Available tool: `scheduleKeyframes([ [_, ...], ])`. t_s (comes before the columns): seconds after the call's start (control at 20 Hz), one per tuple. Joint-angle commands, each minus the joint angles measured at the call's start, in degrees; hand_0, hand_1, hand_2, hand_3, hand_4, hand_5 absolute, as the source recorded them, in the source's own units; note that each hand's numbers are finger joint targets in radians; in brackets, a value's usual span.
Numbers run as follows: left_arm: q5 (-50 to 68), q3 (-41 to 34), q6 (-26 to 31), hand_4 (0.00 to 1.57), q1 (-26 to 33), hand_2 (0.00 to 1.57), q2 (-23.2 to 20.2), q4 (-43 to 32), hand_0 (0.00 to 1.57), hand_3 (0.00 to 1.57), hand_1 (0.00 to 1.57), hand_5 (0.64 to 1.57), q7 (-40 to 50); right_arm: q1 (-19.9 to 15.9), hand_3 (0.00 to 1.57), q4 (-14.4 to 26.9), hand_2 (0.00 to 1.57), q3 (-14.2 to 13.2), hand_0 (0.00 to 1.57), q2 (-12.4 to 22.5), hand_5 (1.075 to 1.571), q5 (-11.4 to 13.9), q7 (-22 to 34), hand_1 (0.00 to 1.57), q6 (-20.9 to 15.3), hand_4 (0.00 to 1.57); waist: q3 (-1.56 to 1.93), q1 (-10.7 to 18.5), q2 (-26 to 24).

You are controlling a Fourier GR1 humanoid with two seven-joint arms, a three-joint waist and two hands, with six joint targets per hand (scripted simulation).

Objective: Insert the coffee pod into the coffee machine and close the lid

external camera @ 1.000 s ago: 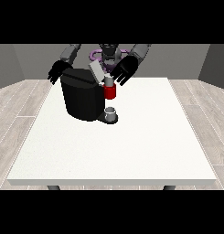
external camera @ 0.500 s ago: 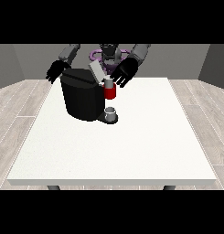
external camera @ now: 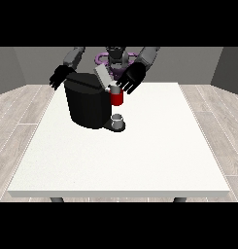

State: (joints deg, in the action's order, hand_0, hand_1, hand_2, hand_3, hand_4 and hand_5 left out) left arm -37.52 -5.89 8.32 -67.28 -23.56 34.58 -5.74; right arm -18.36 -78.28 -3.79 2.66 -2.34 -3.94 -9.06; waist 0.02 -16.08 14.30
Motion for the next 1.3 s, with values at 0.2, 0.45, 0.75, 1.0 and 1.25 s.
scheduleKeyframes([
  [0.2, -1.9, 0.8, -1.8, 0.45, -0.5, 1.18, 0.3, 0.5, 1.15, 1.02, 1.15, 1.571, -0.7, -0.2, 0.00, 1.1, 0.00, 0.0, 0.00, -0.1, 1.571, 0.1, -0.8, 0.00, 0.0, 0.40, 0.00, -0.4, 2.4],
  [0.45, -1.2, -0.6, -0.6, 0.39, 1.1, 1.11, -3.2, -0.2, 1.06, 0.94, 1.06, 1.571, -4.8, -1.8, 0.00, -1.5, 0.00, -2.5, 0.00, 2.8, 1.571, -2.1, 1.6, 0.00, 1.4, 0.44, -0.02, -0.2, 2.3],
  [0.75, -3.4, 0.9, -2.7, 0.36, 1.9, 1.12, -1.7, 0.1, 1.06, 0.95, 1.06, 1.571, -4.9, -0.4, 0.00, -2.5, 0.00, 0.9, 0.00, -0.2, 1.571, -0.1, 2.2, 0.00, -0.3, 0.46, -0.02, -0.1, 0.9],
  [1.0, -4.8, 3.1, 0.8, 0.00, 1.5, 0.38, -2.0, 0.2, 0.00, 0.11, 0.00, 1.571, -6.6, -1.3, 0.00, -0.1, 0.00, -0.5, 0.00, 0.1, 1.571, 1.0, 0.5, 0.00, -2.3, 0.45, -0.01, 1.2, 2.6],
  [1.25, -5.8, 3.9, 4.0, 0.00, -1.5, 0.00, -1.3, 0.8, 0.00, 0.00, 0.00, 1.571, -1.8, -2.2, 0.00, 3.2, 0.00, -1.3, 0.00, -0.6, 1.571, -0.3, -1.8, 0.00, -1.5, 0.37, 0.02, 1.8, 1.2],
])
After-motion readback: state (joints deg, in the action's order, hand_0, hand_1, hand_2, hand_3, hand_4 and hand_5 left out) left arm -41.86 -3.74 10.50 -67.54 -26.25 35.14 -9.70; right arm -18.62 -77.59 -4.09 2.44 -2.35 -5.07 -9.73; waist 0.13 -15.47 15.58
